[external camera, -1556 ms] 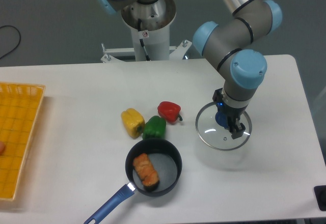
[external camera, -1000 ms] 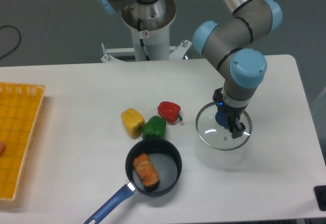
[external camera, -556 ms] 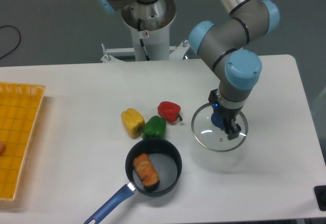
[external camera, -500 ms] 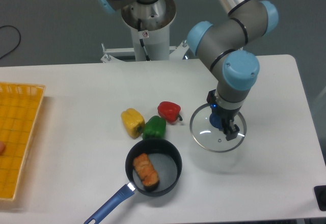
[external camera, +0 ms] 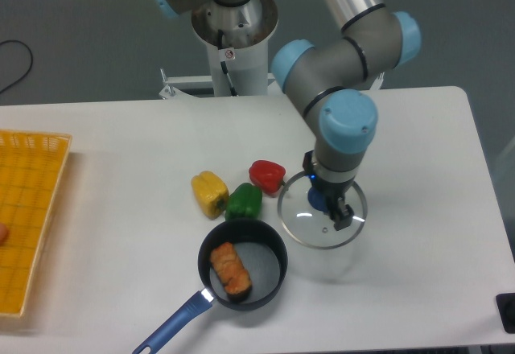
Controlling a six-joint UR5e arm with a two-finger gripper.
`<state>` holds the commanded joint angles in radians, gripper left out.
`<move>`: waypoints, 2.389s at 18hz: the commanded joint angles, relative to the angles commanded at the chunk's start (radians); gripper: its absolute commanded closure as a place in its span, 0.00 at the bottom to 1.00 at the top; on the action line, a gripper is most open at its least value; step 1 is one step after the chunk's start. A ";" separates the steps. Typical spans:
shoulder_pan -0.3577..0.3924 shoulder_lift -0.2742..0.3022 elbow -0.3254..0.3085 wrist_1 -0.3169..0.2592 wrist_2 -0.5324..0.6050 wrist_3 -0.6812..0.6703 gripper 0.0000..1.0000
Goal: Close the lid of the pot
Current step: 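Carry the glass lid over the dark saucepan, then lower the glass lid onto the saucepan rim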
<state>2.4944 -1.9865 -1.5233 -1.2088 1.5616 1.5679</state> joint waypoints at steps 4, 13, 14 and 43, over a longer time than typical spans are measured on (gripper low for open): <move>-0.034 -0.003 0.009 0.000 -0.008 -0.060 0.45; -0.072 -0.017 0.029 -0.034 -0.051 -0.186 0.45; -0.081 -0.017 0.031 -0.041 -0.051 -0.196 0.45; -0.163 -0.118 0.143 -0.052 -0.060 -0.345 0.46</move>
<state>2.3317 -2.1046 -1.3806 -1.2609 1.5018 1.2226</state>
